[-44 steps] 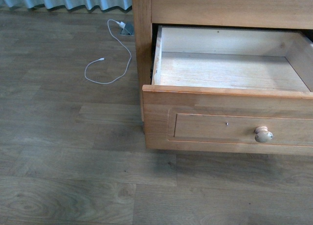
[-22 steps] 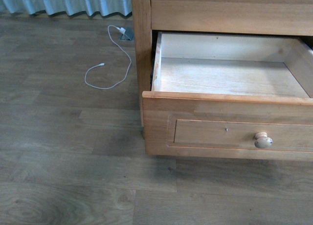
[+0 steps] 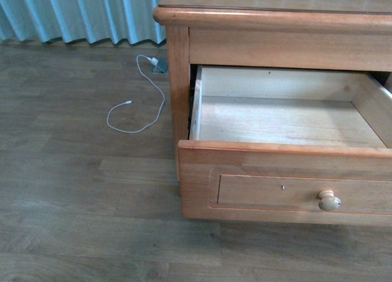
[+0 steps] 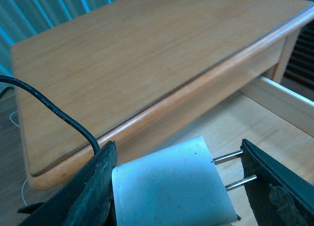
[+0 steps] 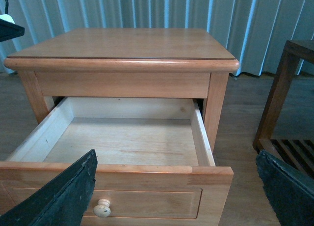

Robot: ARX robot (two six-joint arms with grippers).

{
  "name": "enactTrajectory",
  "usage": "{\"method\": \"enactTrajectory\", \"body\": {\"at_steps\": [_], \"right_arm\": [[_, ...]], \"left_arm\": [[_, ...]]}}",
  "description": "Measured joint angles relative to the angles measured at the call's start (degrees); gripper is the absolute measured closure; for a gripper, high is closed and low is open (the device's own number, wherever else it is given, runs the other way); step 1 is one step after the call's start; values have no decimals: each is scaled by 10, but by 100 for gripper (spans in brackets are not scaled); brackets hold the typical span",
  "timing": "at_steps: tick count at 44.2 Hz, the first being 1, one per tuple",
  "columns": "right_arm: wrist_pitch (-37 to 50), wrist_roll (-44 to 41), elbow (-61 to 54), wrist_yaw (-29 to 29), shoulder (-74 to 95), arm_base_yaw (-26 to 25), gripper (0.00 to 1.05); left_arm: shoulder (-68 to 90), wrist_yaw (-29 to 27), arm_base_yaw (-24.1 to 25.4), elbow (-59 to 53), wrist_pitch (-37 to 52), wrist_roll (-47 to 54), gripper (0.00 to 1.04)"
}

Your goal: Put charger into drawer

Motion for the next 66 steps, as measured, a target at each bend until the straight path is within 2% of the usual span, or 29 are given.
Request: {"method": "enactTrajectory", "body": {"at_steps": [12, 34, 45, 56, 57, 66], "right_arm": [[0, 0, 0, 0, 0, 0, 8], [0, 0, 0, 0, 0, 0, 8], [0, 0, 0, 0, 0, 0, 8], [0, 0, 0, 0, 0, 0, 8], [0, 0, 0, 0, 0, 0, 8], [0, 0, 0, 0, 0, 0, 8]], "left_arm": [[37, -20, -44, -26, 10, 0, 36], [250, -59, -85, 119, -5, -79, 36], [343, -108, -84, 227, -37, -114, 36], [370, -120, -75, 264, -47, -133, 36], [370, -120, -75, 264, -47, -134, 36], [362, -133, -72, 247, -27, -134, 4]]}}
